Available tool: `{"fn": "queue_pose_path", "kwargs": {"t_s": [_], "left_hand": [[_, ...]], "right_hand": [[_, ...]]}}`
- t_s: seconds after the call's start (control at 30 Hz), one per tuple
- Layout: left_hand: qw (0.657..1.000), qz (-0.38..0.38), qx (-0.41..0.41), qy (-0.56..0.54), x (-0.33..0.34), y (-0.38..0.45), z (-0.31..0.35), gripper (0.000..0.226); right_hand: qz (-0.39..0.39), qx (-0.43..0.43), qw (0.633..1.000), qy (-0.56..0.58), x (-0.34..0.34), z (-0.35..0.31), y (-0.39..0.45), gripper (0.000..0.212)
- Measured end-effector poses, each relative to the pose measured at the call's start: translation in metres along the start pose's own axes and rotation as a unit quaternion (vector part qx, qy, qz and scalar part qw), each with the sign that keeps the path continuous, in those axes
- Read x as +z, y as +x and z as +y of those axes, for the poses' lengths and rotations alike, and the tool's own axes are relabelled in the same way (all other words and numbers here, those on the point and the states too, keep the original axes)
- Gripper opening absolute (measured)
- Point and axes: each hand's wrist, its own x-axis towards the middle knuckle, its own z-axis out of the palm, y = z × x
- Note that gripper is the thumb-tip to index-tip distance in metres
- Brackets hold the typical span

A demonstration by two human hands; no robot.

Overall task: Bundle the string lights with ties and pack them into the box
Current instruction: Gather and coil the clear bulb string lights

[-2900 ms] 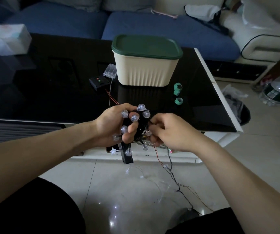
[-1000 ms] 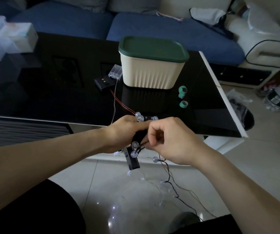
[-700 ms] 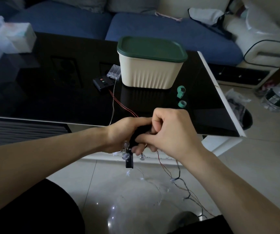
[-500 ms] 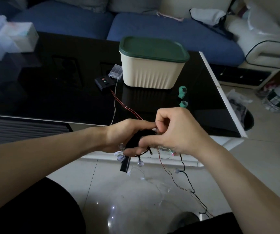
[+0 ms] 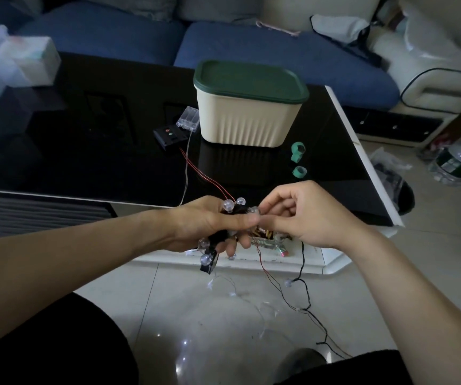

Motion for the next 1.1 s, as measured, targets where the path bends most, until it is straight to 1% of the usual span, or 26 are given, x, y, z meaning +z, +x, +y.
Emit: {"fn": "queue_pose_path", "kwargs": {"t_s": [0.07,0.13,0.2,0.3,0.4,0.5,0.6,0.77,0.8,0.87,0.97,1.1], "left_hand": [[0.999,-0.032,0.006,0.023,-0.003,-0.001,-0.002,0.024],[0.997,-0.065,0.007,0.038,-0.005,-0.001,-0.003,0.021],[0.995,-0.086,0.004,0.042,-0.003,0.000,-0.005,0.021],[0.996,-0.080,-0.001,0.043,-0.004,0.003,-0.010,0.034],[0.998,-0.057,0.000,0.002,-0.005,0.006,-0.013,0.033],[0.998,-0.043,0.023,-0.026,-0.007,0.006,-0.012,0.029],[0.996,-0.049,0.040,-0.061,-0.009,0.004,-0.009,0.026],[0.989,-0.067,0.032,-0.131,-0.012,0.003,-0.007,0.042],[0.987,-0.073,0.032,-0.142,-0.013,0.003,-0.007,0.040],[0.985,-0.066,0.038,-0.152,-0.013,0.002,-0.006,0.029],[0.986,-0.048,0.057,-0.146,-0.009,0.001,-0.005,0.028],[0.982,-0.065,0.076,-0.162,-0.004,0.003,-0.003,0.024]], "right_hand": [[0.032,-0.009,0.999,0.004,0.003,0.001,0.002,0.012],[0.057,-0.015,0.998,0.019,0.006,0.001,0.003,0.012],[0.065,-0.024,0.997,0.033,0.008,0.000,0.003,0.011],[0.057,-0.043,0.996,0.061,0.008,-0.004,0.002,0.012],[0.038,-0.051,0.993,0.096,0.004,-0.006,0.001,0.014],[0.017,-0.062,0.990,0.128,-0.002,-0.006,-0.001,0.014],[0.005,-0.070,0.985,0.157,-0.007,-0.006,-0.002,0.017],[0.005,-0.078,0.983,0.166,-0.013,-0.004,-0.002,0.013],[0.006,-0.078,0.983,0.167,-0.013,-0.004,-0.001,0.013],[0.011,-0.079,0.982,0.169,-0.013,-0.003,-0.001,0.012],[0.014,-0.089,0.979,0.181,-0.009,-0.003,-0.001,0.012],[0.044,-0.115,0.973,0.194,-0.001,-0.005,0.000,0.014]]}}
